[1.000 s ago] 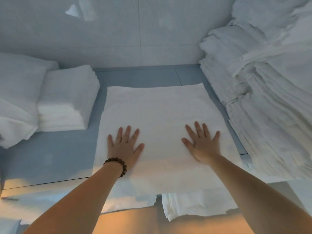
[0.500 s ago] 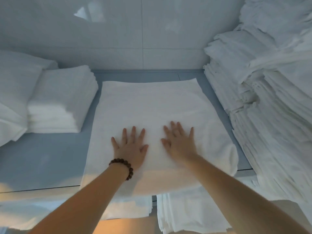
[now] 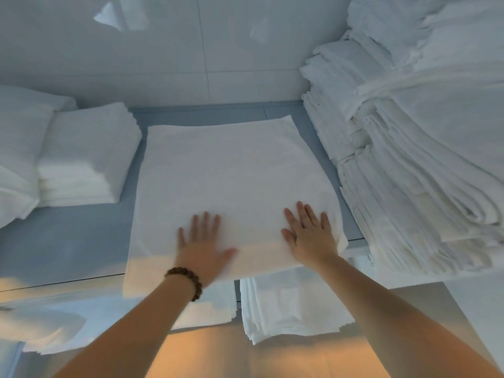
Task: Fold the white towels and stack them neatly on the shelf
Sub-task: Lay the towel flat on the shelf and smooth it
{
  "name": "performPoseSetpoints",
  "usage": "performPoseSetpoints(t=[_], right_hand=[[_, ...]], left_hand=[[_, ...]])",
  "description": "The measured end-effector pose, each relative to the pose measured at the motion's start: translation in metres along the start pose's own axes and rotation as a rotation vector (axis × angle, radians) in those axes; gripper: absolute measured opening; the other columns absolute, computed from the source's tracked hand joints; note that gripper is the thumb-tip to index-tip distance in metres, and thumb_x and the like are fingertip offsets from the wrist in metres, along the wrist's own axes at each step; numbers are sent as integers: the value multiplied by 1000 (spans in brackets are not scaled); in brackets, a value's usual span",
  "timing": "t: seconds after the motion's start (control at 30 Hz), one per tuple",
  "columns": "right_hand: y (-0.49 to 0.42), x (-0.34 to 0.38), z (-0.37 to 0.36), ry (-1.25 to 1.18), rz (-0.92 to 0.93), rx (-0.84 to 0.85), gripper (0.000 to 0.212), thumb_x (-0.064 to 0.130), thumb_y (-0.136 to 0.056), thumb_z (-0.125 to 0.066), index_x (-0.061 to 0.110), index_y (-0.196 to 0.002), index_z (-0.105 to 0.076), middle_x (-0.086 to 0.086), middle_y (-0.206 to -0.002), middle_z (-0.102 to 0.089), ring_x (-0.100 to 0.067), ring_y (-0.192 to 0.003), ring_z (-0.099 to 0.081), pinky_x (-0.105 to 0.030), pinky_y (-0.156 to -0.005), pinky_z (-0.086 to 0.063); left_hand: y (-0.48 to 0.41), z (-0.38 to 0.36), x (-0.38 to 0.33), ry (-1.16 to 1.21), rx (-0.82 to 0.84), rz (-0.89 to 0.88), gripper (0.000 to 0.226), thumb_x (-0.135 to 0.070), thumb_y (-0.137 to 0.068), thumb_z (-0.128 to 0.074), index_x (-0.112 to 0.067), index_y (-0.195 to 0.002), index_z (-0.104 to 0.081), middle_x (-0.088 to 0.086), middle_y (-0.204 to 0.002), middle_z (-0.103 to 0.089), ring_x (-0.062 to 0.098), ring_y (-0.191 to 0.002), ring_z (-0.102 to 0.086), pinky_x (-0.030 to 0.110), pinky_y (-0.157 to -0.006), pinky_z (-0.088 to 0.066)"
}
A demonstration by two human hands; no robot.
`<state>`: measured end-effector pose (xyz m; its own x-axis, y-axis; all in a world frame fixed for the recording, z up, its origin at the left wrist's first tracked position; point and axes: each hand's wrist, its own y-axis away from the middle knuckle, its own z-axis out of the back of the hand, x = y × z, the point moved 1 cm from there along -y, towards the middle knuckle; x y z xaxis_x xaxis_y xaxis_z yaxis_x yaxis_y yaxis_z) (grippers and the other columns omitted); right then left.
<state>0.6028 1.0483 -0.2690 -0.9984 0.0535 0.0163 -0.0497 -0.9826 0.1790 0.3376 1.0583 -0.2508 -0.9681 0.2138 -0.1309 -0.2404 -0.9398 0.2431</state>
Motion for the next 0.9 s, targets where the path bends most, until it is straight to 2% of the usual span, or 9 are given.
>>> performPoseSetpoints(t=[0.1,0.17,0.27,0.37,0.43,0.53,0.63,0.73,0.9], right_hand=[[20,2,-1,12,104,-20,60,55,-96,-11,31,-150,-1,-2,-160,6,-21,-147,7,-46,-117,6],[34,-5,2,12,187,-16,61,55,-95,-7,30,-151,-1,-3,-160,5,-21,-147,7,-45,-118,7],[52,-25,3,52,222,-51,61,53,-95,-6,28,-151,-4,-2,-160,-1,-19,-147,4,-43,-119,8],[66,-46,5,-67,47,-221,51,35,-101,-28,20,-149,-20,-6,-158,-17,-22,-147,-9,-44,-119,-2],[72,-53,6,-180,-121,-338,51,27,-98,-43,12,-145,-32,-13,-151,-33,-29,-142,-27,-46,-117,-20],[76,-51,5,-248,-307,-447,49,28,-90,-58,8,-133,-46,-14,-129,-53,-33,-119,-50,-45,-93,-44],[79,-48,1,-296,-422,-470,37,36,-89,-56,8,-114,-54,-10,-107,-59,-31,-99,-57,-41,-78,-45],[83,-42,-6,-388,-508,-357,35,41,-94,-46,10,-108,-54,-4,-101,-62,-25,-93,-61,-37,-79,-46],[84,-37,-7,-552,-538,-406,17,22,-96,-42,10,-92,-54,-3,-85,-60,-20,-72,-56,-31,-60,-42]], left_hand=[[19,-17,-67,-69,15,-330,104,-72,-78,-44,-29,-145,24,-4,-151,31,24,-141,26,57,-112,12],[21,-27,-93,-155,34,-352,101,-57,-85,-51,-29,-144,26,0,-153,31,28,-140,27,61,-111,11],[19,-32,-114,-215,-18,-255,87,-26,-94,-45,-24,-145,26,6,-154,29,35,-140,24,64,-110,7],[16,-34,-136,-215,-38,-309,86,-11,-90,-40,-20,-146,24,10,-155,25,36,-141,21,60,-112,6],[13,-32,-154,-187,-32,-383,88,-5,-87,-40,-22,-146,23,8,-155,24,33,-142,20,56,-115,5],[3,-31,-179,-152,-60,-435,86,-2,-88,-37,-25,-147,21,4,-156,23,30,-143,20,51,-116,5],[-5,-33,-185,-135,-58,-440,84,3,-86,-30,-25,-147,20,3,-156,24,28,-142,23,50,-116,7],[-7,-39,-180,-153,-76,-435,81,5,-86,-27,-21,-147,20,5,-156,23,27,-142,22,49,-117,7],[-9,-41,-175,-111,-94,-432,67,-12,-98,-27,-20,-148,16,5,-158,17,28,-144,17,47,-117,7]])
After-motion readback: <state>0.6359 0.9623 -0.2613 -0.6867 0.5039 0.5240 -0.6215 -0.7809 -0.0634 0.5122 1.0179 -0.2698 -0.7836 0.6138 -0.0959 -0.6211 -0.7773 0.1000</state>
